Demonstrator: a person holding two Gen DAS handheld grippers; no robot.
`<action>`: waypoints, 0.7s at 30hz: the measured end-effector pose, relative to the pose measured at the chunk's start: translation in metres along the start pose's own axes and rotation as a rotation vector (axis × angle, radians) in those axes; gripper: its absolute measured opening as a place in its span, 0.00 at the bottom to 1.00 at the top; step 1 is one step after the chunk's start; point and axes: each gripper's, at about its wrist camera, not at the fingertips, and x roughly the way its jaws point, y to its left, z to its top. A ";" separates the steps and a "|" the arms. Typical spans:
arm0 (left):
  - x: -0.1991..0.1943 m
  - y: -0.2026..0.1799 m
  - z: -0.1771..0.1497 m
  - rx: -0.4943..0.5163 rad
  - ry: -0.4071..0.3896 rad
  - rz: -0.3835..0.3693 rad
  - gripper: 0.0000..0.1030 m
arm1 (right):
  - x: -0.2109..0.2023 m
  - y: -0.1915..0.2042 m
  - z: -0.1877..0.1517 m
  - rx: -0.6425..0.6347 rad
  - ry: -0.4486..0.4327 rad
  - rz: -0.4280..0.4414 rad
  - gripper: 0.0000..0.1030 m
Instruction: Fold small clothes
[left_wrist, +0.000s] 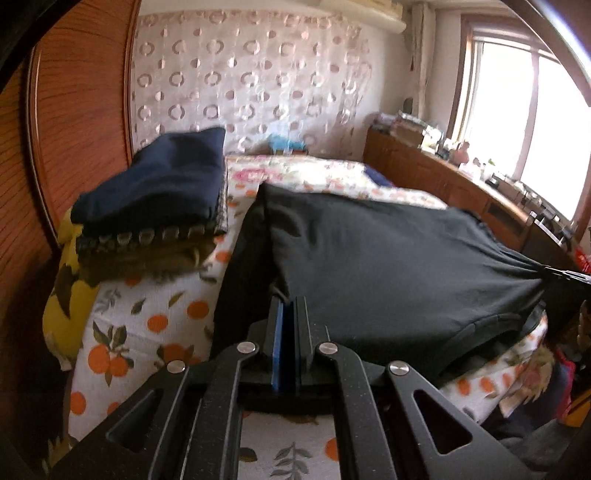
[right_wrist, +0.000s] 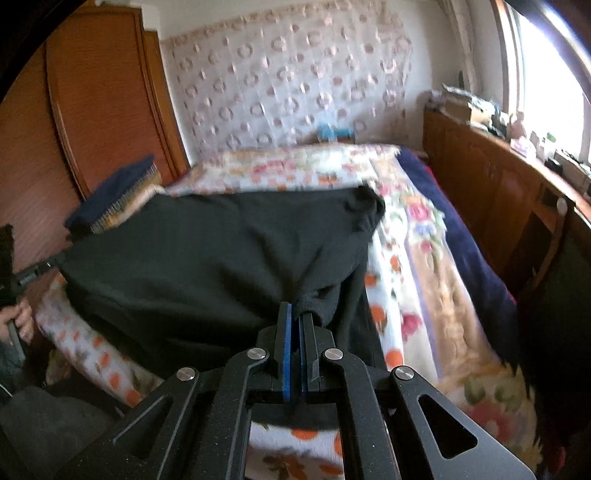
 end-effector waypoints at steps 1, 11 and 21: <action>0.003 0.000 -0.002 0.003 0.017 0.006 0.11 | 0.004 -0.003 -0.002 0.005 0.019 -0.005 0.03; -0.003 0.011 -0.018 0.010 0.021 0.001 0.68 | 0.002 -0.014 -0.008 -0.017 0.041 -0.111 0.18; 0.000 0.007 -0.019 0.016 0.020 0.015 0.70 | 0.031 -0.003 -0.015 -0.002 0.116 -0.161 0.18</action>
